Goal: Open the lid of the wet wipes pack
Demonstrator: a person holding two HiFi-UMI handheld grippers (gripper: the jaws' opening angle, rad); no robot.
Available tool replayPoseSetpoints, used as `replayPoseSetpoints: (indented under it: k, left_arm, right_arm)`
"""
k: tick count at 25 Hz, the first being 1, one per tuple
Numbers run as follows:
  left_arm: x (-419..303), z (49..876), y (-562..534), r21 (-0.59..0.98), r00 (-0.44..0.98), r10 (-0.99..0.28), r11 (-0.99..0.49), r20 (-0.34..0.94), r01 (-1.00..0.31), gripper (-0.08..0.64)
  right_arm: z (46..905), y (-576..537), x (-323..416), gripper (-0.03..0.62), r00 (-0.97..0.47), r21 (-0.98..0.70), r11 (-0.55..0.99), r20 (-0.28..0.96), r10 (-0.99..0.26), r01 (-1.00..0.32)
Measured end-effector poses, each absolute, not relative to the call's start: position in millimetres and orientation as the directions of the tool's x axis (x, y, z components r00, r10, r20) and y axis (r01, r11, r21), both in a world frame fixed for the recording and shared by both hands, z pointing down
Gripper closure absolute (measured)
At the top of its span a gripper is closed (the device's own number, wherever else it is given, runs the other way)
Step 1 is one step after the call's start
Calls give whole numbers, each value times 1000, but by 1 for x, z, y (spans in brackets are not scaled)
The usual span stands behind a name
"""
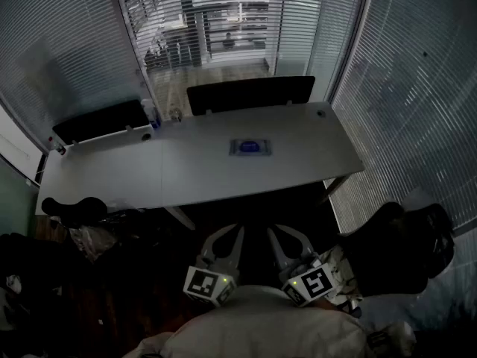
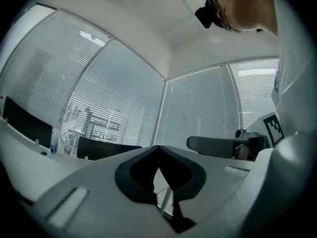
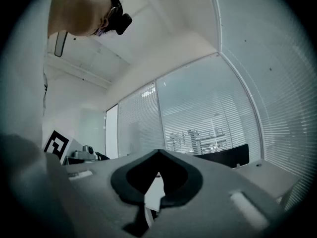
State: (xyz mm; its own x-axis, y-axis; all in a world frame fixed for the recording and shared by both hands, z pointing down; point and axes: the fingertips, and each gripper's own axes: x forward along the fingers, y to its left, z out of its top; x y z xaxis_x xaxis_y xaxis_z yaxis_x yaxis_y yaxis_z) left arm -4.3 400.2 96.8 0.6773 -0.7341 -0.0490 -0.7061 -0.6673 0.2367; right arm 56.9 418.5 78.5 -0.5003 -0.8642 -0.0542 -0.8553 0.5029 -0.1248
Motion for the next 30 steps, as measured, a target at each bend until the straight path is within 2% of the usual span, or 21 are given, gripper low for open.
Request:
replayPoseSetpoints:
  k: [13,30]
  left_arm:
    - [10,97,405,238,679,-733,-667,-40,-706,557]
    - [50,104,414,240,662,-749,-646,-17,-724,557]
  right_arm:
    - [81,420,73,592,-495,-187,498,-66,-866,-847]
    - [83,430,115,592,-490,-190,497,-82,-868,-847]
